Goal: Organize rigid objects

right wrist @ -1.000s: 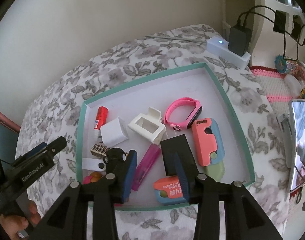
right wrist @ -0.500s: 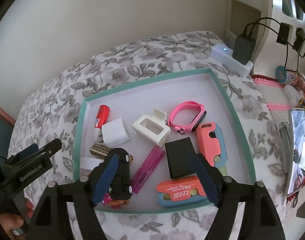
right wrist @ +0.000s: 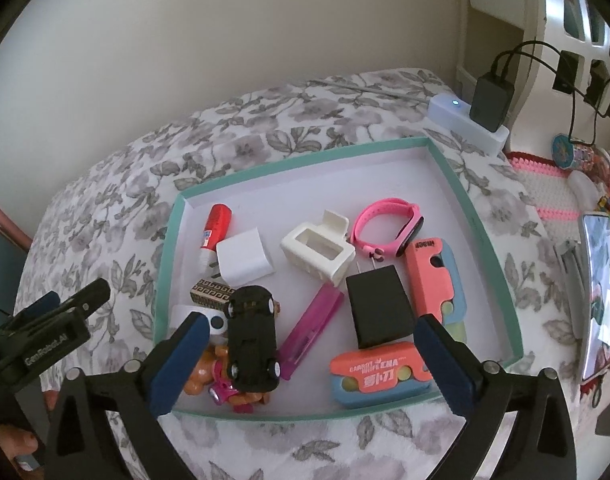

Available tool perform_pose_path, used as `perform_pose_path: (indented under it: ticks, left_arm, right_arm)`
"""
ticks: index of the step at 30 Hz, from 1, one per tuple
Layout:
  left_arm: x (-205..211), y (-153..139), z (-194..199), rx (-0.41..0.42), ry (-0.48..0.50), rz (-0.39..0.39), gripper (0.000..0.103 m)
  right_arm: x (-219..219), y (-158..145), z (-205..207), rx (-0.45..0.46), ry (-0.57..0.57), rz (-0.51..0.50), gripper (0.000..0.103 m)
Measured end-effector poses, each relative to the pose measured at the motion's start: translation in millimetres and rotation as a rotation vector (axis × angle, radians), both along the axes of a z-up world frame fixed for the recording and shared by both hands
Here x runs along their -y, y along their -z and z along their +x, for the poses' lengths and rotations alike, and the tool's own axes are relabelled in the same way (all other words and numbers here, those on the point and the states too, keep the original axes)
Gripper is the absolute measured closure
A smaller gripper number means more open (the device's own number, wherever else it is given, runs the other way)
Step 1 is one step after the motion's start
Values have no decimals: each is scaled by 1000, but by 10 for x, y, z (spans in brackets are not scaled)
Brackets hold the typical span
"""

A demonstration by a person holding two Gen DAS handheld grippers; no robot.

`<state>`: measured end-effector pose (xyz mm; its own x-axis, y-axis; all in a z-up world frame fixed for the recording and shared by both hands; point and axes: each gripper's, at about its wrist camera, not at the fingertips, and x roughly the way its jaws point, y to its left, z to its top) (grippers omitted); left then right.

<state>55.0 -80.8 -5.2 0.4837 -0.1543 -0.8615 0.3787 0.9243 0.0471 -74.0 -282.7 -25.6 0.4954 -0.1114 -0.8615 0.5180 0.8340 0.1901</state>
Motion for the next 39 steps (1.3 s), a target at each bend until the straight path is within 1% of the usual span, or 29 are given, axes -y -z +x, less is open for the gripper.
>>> perform_pose_path:
  ticks: [6,10,16,22,29,35,39]
  left_arm:
    - [-103,-45,-137,5,12,-12,6]
    - [-165,-82,-231,20,17,-2,6]
    - [-290,-161,-365,56,14,13,6]
    - [-364,-246,-516,107,24,32,6]
    - [-422,-340,-670,161,32,55,6]
    - [-496,-377,-721,152,24,34,6]
    - [-513,-373,-749,154,8,58,6]
  right_arm:
    - [-67,-51,-73,11,0,-24,0]
    - [-142,-57,-126,0,-6,-41,0]
    - [-191,-40,-245,-9,-2,-26,0]
    - [-271,-79,-393,-5,-4,-46,0]
    - [-308,-128,-564,28,10,-30,0]
    - [-363,-178,-663,49,9,-38,0]
    - [-408,-221,-709,65,4,-49,0]
